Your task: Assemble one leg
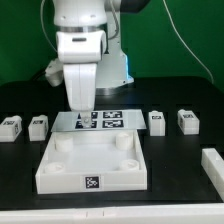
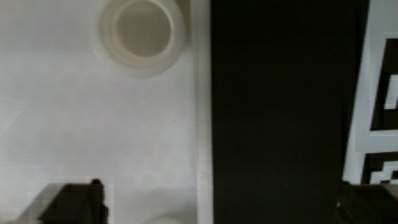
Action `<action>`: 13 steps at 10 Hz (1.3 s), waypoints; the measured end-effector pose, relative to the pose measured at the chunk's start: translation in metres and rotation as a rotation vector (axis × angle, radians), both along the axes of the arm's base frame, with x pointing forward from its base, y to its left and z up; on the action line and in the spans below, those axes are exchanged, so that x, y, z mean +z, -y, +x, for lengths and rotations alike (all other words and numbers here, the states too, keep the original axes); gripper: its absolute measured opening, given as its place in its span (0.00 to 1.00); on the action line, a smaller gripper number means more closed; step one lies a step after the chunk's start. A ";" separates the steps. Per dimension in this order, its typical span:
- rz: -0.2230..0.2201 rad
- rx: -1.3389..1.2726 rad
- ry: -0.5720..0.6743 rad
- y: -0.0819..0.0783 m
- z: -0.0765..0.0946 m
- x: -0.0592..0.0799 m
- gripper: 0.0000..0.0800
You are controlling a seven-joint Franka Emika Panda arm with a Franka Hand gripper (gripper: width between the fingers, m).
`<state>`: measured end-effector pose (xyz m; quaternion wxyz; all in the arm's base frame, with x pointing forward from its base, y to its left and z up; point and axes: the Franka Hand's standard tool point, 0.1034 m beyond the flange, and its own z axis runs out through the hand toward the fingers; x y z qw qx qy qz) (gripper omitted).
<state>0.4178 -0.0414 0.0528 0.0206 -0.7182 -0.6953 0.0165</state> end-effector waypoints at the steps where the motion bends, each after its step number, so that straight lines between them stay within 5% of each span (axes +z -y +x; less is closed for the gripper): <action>1: 0.005 -0.001 0.002 -0.001 -0.002 -0.012 0.81; 7: 0.023 -0.007 -0.025 -0.009 0.000 -0.041 0.81; 10: 0.021 -0.014 -0.024 -0.005 0.002 -0.041 0.81; 12: 0.020 -0.014 -0.024 -0.005 0.002 -0.041 0.48; 13: 0.020 -0.015 -0.024 -0.004 0.002 -0.041 0.48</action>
Offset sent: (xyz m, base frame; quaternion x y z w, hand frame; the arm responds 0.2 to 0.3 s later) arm 0.0160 0.0198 -0.0114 0.0000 0.0216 0.0092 0.9997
